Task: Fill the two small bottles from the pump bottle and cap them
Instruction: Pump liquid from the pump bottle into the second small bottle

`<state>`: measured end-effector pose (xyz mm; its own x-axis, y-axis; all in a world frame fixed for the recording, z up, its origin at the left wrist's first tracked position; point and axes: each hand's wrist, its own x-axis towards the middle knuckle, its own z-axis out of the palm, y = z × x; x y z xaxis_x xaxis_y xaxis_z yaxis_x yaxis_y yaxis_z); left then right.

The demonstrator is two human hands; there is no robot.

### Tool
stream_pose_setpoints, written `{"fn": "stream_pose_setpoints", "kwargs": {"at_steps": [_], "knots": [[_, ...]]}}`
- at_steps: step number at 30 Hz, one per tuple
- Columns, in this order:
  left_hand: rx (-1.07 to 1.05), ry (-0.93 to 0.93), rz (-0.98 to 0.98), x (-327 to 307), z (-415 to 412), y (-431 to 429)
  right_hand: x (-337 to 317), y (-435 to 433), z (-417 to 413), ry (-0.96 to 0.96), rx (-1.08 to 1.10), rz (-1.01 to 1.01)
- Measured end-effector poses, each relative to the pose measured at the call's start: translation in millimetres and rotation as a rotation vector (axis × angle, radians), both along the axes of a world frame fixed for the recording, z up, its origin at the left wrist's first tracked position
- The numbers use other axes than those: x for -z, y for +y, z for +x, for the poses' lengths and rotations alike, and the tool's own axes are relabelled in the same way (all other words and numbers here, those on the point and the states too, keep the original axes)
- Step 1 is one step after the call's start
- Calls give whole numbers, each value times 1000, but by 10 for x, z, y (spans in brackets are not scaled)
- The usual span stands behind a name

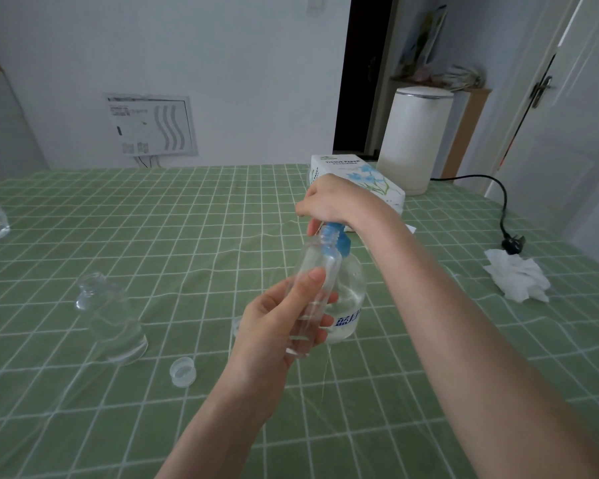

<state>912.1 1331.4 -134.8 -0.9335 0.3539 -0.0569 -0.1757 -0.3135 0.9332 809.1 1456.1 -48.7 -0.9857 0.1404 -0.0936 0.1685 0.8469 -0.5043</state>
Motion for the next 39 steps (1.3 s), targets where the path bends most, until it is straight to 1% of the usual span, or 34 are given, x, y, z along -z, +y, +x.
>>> {"fn": "stream_pose_setpoints", "kwargs": {"at_steps": [9, 12, 20, 24, 26, 39], "knots": [[-2, -13, 37, -5, 5, 6, 27, 6, -4, -78, -2, -20], [-2, -31, 21, 2, 12, 3, 53, 4, 15, -111, 0, -39], [-6, -18, 21, -10, 12, 3, 35, 13, 30, -77, -5, -29], [-7, -1, 30, -23, 11, 4, -19, 1, 7, -16, 8, 48], [-11, 5, 37, -23, 4, 9, -28, -13, 0, -23, -1, 72], [-3, -25, 30, -23, 21, 4, 82, 12, -6, -84, -6, -37]]}}
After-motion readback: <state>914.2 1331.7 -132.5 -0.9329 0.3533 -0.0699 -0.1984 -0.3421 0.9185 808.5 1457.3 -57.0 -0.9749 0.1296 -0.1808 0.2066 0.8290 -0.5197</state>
